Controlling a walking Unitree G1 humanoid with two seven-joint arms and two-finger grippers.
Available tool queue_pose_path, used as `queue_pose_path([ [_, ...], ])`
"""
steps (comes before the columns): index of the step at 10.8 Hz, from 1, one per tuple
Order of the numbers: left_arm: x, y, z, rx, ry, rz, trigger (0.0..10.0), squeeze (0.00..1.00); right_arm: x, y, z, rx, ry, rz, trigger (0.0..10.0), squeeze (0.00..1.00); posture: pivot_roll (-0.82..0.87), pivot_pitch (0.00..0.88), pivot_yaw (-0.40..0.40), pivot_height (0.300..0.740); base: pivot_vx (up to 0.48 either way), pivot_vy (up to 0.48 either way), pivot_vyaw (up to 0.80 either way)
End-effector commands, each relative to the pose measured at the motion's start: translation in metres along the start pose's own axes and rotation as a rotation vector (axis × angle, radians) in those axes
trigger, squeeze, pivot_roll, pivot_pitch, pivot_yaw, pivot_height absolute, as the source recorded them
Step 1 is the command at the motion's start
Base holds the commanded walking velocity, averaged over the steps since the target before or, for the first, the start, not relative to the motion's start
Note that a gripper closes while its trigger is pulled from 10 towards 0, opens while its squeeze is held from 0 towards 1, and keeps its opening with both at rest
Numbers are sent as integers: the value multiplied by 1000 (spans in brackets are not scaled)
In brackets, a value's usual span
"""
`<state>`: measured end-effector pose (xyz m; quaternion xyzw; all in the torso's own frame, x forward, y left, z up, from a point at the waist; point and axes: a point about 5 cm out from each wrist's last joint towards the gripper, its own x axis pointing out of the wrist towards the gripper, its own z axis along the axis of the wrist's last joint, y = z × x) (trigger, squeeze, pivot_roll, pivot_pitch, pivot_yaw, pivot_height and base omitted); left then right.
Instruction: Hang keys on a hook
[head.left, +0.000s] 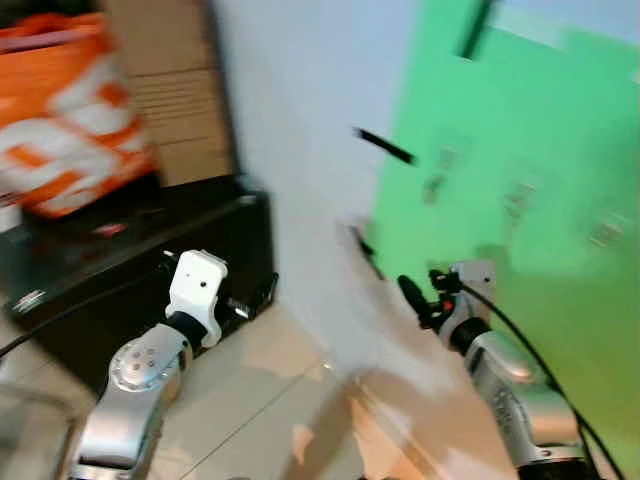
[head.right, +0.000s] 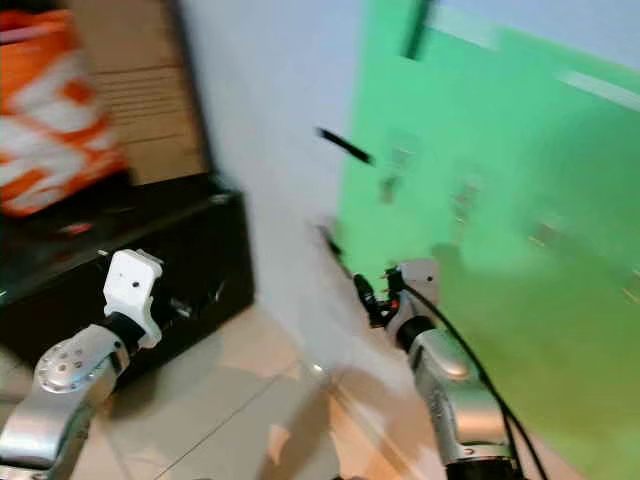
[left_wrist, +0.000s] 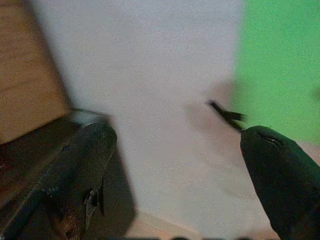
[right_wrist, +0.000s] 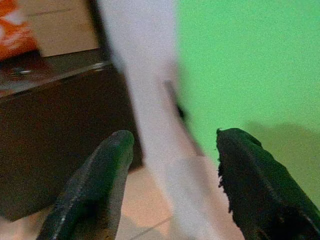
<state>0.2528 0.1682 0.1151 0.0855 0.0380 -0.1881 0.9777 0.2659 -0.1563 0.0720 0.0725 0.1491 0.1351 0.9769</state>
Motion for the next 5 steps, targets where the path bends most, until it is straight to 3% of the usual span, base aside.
queue_pose_path([
  [1, 2, 2, 0, 7, -7, 48, 10000, 129, -1, -4, -3, 25, 6, -12, 10000, 1000, -17, 0, -43, 740, 0, 0, 800],
  [2, 4, 3, 0, 16, -7, 71, 10000, 137, -1, -3, -4, 14, -3, -14, 10000, 1000, -16, 0, -44, 740, 0, 0, 800],
  [4, 6, 5, 0, 26, -4, 117, 10000, 149, 1, -6, -3, -111, -34, -44, 10000, 1000, -15, 0, -42, 740, 0, 0, 800],
  [5, 6, 5, 0, 28, -5, 117, 10000, 157, 2, -6, -3, -103, -47, -46, 10000, 1000, -20, 0, -40, 740, 0, 0, 800],
])
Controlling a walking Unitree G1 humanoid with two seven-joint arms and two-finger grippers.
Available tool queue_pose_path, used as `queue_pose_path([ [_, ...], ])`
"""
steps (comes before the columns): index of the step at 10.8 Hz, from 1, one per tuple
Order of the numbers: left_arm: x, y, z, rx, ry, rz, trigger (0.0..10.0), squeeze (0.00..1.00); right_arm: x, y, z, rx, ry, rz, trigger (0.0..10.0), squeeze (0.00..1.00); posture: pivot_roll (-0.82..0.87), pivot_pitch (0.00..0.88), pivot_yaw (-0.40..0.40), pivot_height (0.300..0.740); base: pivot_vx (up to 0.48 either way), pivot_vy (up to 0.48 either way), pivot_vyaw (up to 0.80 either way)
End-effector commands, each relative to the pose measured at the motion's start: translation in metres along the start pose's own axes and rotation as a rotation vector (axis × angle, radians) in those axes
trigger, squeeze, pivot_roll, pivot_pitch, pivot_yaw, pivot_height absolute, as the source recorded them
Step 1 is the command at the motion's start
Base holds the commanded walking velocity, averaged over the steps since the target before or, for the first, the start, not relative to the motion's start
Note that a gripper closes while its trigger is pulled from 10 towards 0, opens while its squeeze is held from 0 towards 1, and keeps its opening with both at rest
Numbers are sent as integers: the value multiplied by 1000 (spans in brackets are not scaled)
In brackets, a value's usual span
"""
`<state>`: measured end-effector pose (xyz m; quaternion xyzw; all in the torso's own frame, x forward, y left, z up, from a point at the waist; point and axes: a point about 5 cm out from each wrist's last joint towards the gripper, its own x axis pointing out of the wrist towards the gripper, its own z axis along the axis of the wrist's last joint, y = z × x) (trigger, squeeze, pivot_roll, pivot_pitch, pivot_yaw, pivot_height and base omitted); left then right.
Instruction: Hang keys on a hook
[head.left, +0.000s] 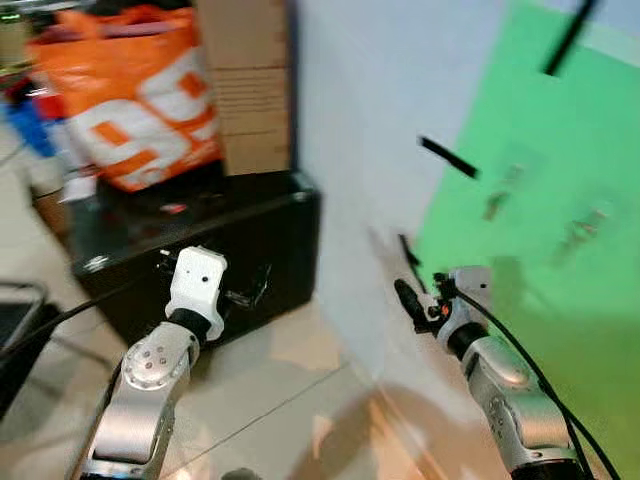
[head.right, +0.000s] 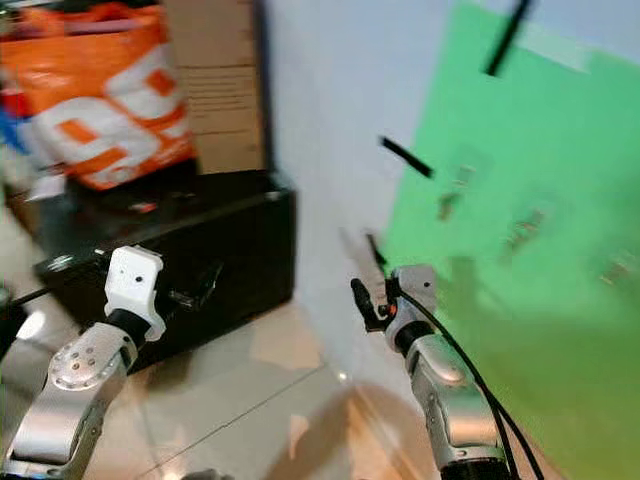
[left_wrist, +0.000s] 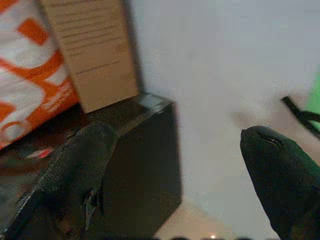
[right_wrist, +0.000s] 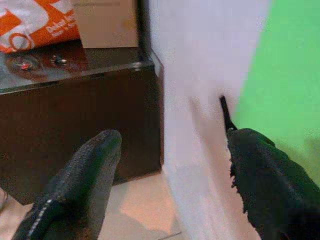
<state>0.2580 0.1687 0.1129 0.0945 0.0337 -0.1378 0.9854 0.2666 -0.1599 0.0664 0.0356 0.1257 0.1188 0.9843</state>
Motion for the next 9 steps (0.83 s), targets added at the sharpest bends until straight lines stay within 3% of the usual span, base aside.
queue_pose_path([
  [1, 1, 2, 2, 14, -12, 17, 10000, 157, 1, -2, 3, -7, -19, -11, 10000, 1000, -24, 0, -37, 740, 0, 0, 800],
  [3, 2, 2, 1, 9, -13, 37, 10000, 165, 2, -5, 4, -26, -18, -89, 10000, 1000, -29, 0, -40, 740, 152, 0, 400],
  [9, 3, 4, 0, -14, -6, 65, 10000, 184, 7, 1, 4, -40, -21, -47, 10000, 1000, -26, 0, -47, 740, 338, 0, 0],
])
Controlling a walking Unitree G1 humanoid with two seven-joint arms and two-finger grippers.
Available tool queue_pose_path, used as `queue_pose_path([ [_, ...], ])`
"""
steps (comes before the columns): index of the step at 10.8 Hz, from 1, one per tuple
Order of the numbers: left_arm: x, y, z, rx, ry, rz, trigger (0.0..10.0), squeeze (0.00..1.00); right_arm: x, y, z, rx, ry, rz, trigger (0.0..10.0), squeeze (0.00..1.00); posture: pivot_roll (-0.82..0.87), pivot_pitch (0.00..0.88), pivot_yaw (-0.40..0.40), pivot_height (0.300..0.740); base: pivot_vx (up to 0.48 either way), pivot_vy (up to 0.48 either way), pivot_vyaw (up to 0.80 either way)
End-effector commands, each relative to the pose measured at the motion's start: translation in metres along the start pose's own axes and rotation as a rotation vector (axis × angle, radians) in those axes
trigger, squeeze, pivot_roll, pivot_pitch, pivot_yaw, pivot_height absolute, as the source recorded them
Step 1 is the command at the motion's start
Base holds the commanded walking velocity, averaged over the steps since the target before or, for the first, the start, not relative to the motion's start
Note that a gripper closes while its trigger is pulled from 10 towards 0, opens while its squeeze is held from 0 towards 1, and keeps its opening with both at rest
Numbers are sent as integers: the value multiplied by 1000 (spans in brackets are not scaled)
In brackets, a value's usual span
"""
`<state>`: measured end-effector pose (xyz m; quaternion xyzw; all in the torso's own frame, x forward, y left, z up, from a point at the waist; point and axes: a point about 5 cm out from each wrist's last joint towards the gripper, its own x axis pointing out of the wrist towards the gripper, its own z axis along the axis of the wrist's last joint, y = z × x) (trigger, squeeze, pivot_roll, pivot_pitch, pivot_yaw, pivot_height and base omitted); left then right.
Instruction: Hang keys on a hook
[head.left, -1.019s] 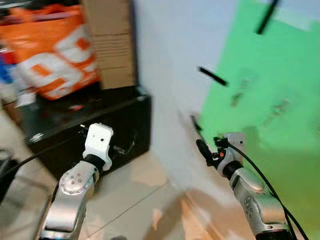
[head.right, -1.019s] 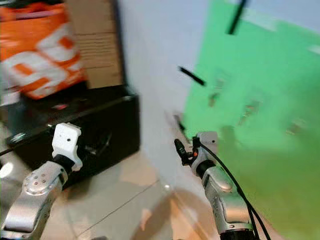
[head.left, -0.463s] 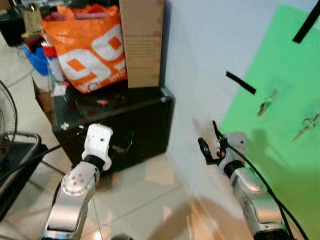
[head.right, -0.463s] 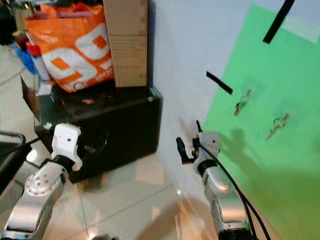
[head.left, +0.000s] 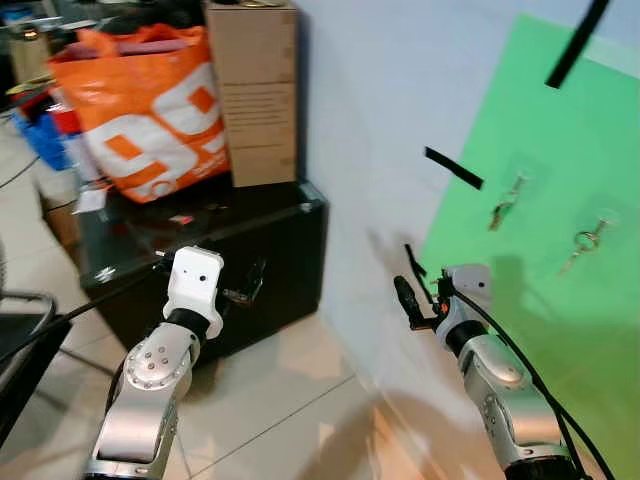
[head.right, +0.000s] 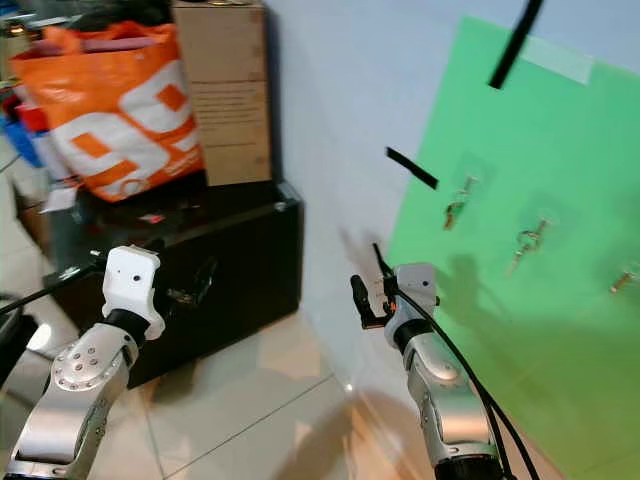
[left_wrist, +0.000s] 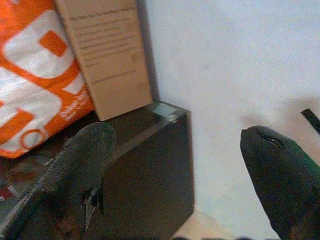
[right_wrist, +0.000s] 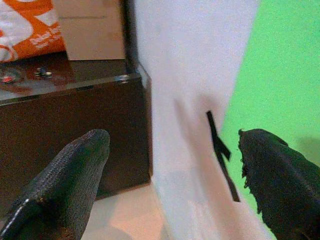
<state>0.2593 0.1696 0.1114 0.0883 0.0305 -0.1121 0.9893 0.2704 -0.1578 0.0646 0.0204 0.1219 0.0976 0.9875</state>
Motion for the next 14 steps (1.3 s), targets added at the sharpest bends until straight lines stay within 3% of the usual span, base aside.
queue_pose_path([
  [1, 2, 3, 2, -3, -4, 15, 10000, 184, 3, 0, 5, -13, -12, 3, 10000, 1000, -30, 0, -46, 740, 386, 0, 0],
  [5, 3, 2, 2, -14, -6, 12, 10000, 204, 2, -2, 4, -28, -9, 6, 10000, 1000, -36, 0, -44, 740, 405, 0, 0],
  [10, 3, 1, 3, -18, -9, 10, 10000, 200, 4, 1, 5, -45, -10, 21, 10000, 1000, -33, 0, -48, 740, 423, 0, 712],
  [14, 3, 1, 3, -16, -10, 9, 10000, 204, 6, 1, 4, -62, -5, 22, 10000, 1000, -30, 0, -50, 740, 424, 0, 0],
])
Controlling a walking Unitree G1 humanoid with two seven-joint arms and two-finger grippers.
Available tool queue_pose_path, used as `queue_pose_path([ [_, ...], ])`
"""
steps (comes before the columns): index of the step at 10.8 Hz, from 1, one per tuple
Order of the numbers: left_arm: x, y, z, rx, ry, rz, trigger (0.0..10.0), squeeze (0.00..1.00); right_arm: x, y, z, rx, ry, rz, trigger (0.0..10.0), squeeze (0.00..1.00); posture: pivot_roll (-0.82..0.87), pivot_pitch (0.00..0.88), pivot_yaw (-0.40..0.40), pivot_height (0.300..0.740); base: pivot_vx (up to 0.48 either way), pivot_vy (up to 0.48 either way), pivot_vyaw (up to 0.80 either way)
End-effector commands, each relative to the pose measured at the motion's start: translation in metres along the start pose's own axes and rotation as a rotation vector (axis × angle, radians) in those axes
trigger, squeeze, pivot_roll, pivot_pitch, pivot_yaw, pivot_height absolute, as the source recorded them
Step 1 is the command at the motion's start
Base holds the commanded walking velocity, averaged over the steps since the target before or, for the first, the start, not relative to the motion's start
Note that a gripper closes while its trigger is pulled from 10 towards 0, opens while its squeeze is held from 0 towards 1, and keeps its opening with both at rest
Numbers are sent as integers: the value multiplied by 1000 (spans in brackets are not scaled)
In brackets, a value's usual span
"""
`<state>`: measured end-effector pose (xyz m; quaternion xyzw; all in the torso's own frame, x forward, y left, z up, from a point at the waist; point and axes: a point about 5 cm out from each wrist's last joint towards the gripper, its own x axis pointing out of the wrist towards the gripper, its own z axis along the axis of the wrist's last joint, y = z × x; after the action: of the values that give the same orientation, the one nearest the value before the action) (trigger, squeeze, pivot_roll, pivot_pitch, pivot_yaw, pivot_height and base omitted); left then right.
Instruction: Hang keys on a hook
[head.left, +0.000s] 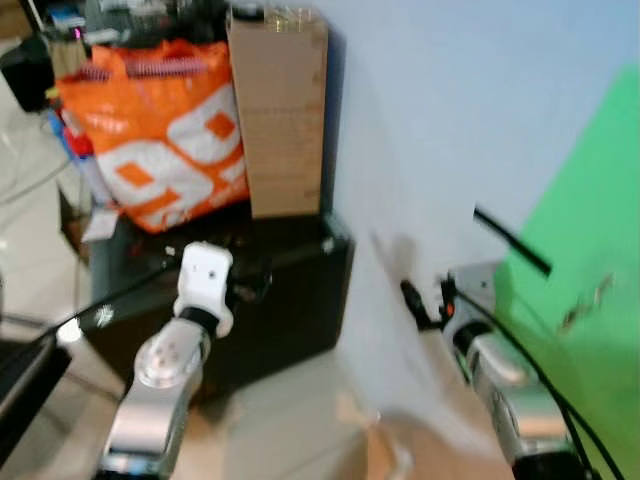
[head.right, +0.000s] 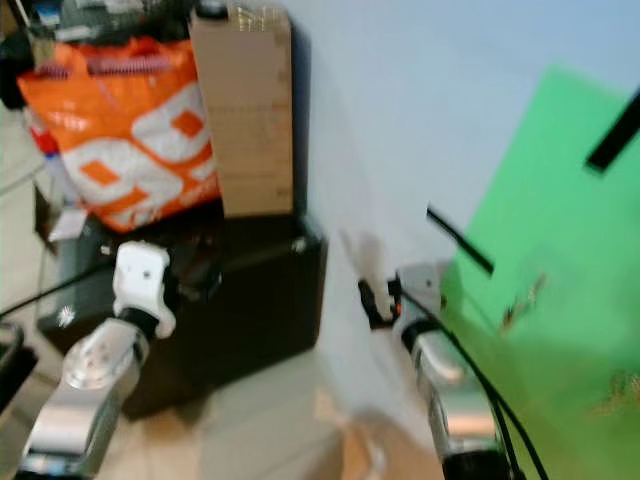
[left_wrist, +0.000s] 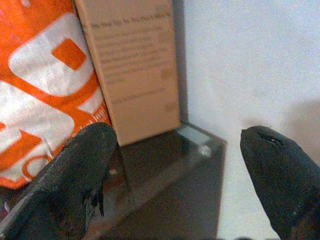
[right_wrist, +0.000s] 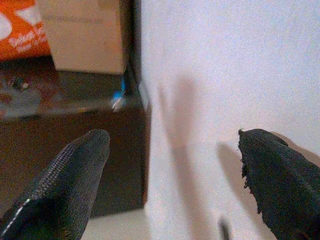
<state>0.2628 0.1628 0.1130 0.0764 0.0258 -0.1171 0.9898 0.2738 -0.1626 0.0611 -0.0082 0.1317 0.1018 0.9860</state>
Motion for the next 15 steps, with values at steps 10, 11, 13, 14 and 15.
queue_pose_path([
  [10, -5, 7, 0, 4, 2, 24, 10000, 212, 4, 13, 7, -44, -30, 107, 10000, 1000, -18, 0, -62, 740, 422, 0, 303],
  [11, -5, 7, 0, 4, 1, 23, 10000, 212, 4, 13, 7, -46, -30, 112, 10000, 1000, -18, 0, -64, 740, 412, 0, 800],
  [13, -5, 7, 1, 4, -1, 24, 10000, 208, 4, 13, 7, -54, -31, 123, 10000, 1000, -18, 0, -65, 740, 403, 0, 800],
  [14, -5, 7, 1, 4, -2, 26, 10000, 212, 4, 12, 8, -59, -32, 124, 10000, 1000, -18, 0, -66, 740, 401, 0, 800],
  [15, -5, 7, 1, 3, -3, 27, 10000, 212, 4, 12, 8, -62, -34, 124, 10000, 1000, -18, 0, -67, 740, 390, 0, 800],
])
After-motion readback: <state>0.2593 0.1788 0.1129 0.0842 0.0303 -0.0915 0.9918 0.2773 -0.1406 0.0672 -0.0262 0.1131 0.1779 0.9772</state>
